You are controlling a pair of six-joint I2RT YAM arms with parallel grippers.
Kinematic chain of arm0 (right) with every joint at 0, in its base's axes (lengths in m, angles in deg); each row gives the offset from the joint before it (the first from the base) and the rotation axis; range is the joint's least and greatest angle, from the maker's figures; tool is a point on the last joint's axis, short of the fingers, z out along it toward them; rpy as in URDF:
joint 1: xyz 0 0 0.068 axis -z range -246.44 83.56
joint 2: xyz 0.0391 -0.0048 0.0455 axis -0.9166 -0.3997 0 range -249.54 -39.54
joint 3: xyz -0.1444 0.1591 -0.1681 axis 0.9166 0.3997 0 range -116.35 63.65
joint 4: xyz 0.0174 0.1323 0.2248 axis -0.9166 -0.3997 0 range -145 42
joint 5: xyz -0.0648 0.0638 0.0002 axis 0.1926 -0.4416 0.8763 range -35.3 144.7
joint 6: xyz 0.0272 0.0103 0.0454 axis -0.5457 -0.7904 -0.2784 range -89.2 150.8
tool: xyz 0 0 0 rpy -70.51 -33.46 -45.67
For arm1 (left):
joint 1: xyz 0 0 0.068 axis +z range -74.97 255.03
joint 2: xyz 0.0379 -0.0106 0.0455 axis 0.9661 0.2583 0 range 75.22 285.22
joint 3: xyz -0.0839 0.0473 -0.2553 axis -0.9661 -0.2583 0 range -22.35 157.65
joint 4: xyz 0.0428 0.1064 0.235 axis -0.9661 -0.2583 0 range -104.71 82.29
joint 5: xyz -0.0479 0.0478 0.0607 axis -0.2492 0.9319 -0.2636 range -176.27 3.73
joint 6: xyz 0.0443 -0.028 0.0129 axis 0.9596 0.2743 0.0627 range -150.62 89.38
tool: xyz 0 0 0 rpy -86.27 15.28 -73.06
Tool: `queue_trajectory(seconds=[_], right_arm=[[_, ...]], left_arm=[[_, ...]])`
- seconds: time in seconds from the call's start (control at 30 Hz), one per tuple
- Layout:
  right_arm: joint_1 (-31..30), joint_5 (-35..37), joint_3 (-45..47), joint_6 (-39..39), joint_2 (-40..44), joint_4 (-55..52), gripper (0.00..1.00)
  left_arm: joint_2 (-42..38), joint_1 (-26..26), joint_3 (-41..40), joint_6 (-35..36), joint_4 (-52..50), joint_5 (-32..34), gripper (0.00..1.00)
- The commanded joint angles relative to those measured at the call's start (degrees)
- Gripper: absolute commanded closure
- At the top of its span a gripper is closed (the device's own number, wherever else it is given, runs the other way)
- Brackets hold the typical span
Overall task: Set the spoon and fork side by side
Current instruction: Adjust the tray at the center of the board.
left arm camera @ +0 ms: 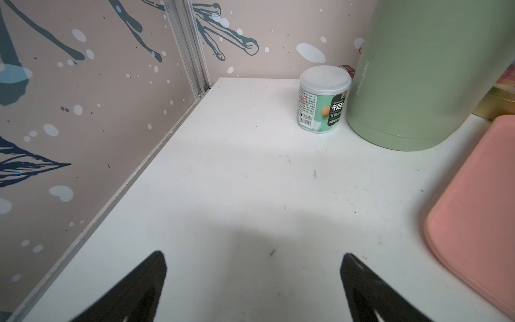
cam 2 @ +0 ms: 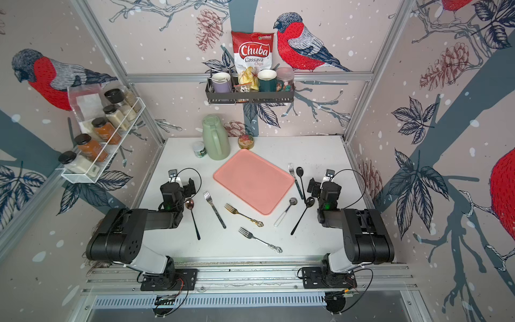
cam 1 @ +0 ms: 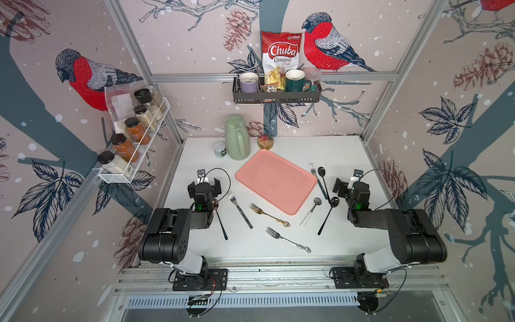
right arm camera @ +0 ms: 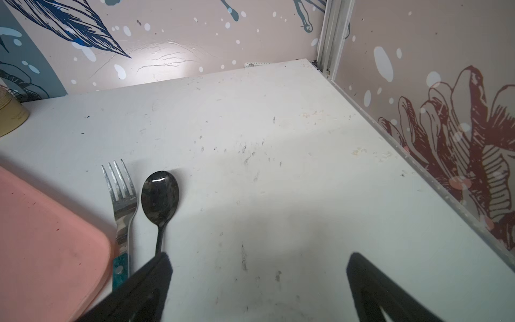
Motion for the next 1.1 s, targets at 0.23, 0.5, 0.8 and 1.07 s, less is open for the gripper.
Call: queue_trajectory(seconds=[0.23, 0.5, 0.8, 1.07], right_arm=[[-0.1, -0.2, -0.2, 0.3, 0.2, 1.8, 0.01], [0.0, -0.5, -0.1, 0.2, 0.3, 1.9, 0.01], [0.6, 4.2, -9.0, -2.5, 9.3, -19.3, 0.01], [4.8, 4.2, -26.4, -21.2, 16.4, -53.9, 0.01]], left_arm=[[0.1, -0.1, 0.4, 0.9, -0.7, -2.0, 0.02], [0.0, -0.1, 0.2, 0.9, -0.4, -2.1, 0.02], [-11.8, -0.1, -2.4, -3.7, -6.3, 10.1, 0.02], [-28.2, -0.1, 6.0, -23.0, -33.4, 16.4, 0.02]])
